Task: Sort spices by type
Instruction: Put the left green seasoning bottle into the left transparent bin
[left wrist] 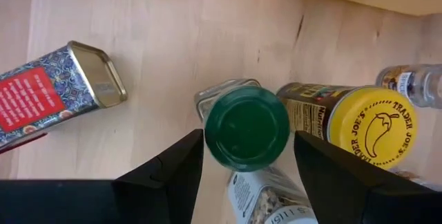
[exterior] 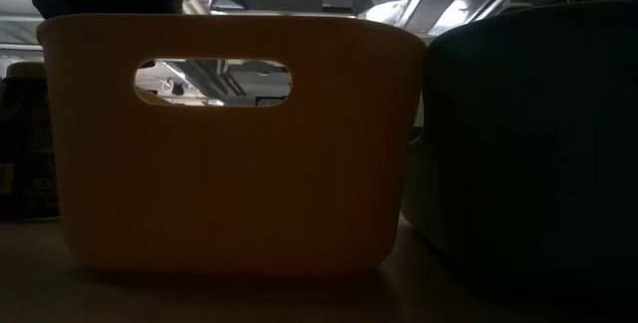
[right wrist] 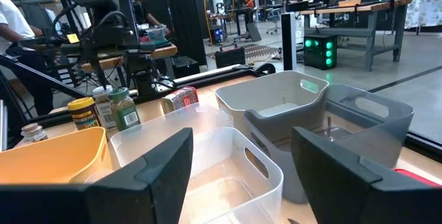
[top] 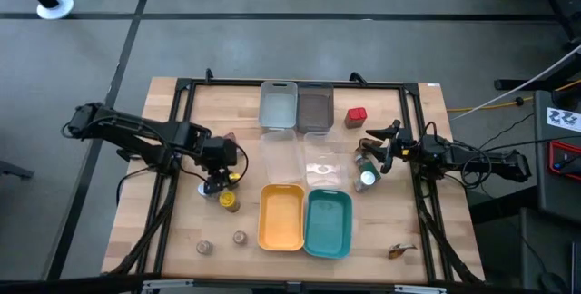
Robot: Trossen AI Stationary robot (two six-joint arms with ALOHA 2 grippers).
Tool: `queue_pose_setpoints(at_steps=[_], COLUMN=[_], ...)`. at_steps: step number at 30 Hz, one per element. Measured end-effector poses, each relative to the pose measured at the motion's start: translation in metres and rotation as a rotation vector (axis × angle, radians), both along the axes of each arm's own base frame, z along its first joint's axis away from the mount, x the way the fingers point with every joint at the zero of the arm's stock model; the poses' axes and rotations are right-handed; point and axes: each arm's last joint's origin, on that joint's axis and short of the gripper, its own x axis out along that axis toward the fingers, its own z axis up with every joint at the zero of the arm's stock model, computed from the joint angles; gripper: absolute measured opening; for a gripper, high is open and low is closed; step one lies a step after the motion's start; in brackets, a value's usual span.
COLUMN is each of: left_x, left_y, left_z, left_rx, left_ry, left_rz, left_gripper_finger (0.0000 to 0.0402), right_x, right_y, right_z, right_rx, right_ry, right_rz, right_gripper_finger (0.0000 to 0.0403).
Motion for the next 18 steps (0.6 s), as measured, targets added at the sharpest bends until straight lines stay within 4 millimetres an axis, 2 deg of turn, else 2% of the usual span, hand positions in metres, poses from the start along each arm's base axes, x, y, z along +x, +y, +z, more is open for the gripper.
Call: queue_pose_setpoints(at_steps=[18], left_x=[0.0034], left_y=[-0.0015], left_z=[-0.0003], left_rx=[0.027], left_ry=[-0.026], left_rz=[0.012], left_gripper_finger=[0.021], right_x=[0.0], right_y=[0.0], right_z=[0.0], right_rx=[0.0], right_ry=[0.0], right_rz=[0.0], right_gripper_finger=[0.0243])
